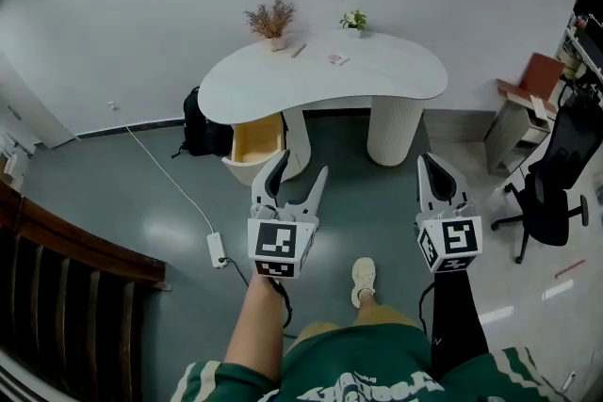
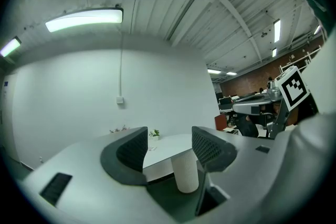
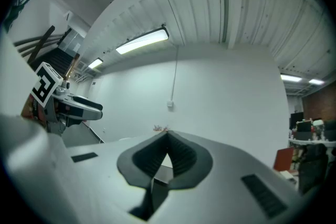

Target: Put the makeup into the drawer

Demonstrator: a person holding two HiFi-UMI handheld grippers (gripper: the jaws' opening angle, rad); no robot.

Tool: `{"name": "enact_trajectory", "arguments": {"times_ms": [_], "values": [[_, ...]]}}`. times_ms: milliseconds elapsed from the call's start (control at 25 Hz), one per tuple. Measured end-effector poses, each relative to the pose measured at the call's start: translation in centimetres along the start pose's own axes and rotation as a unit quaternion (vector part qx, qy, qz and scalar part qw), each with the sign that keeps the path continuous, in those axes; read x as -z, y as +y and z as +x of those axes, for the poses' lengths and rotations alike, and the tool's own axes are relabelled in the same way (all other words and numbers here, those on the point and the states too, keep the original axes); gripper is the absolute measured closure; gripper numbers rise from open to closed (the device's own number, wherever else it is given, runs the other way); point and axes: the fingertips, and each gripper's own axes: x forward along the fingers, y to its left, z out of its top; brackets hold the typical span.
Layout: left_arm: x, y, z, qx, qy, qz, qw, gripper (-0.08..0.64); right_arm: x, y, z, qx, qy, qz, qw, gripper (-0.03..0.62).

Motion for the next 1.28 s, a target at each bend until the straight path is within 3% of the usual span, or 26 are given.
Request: {"name": "enact_trajectory", "arguments": {"times_ms": [600, 1000, 1280], "values": [[1.2, 4.5, 19.4, -0.026, 0.013, -0.006, 0.9996, 0.295, 2.9, -9.7, 18.3, -0.038, -0.004, 0.011, 0.999, 0.589], [1.3, 6.2, 24.9, -0.031, 0.013, -0.005, 0.9994, 0.291, 4.2, -12.2, 23.4, -0.044, -0.002, 0.014, 0.999, 0.589], [2.7, 9.6, 28.7, -0.031, 0.019, -0.006, 0.9993, 0.288, 4.7, -11.9, 28.4, -0.051, -0.001, 0.011, 0.999, 0.589]]}}
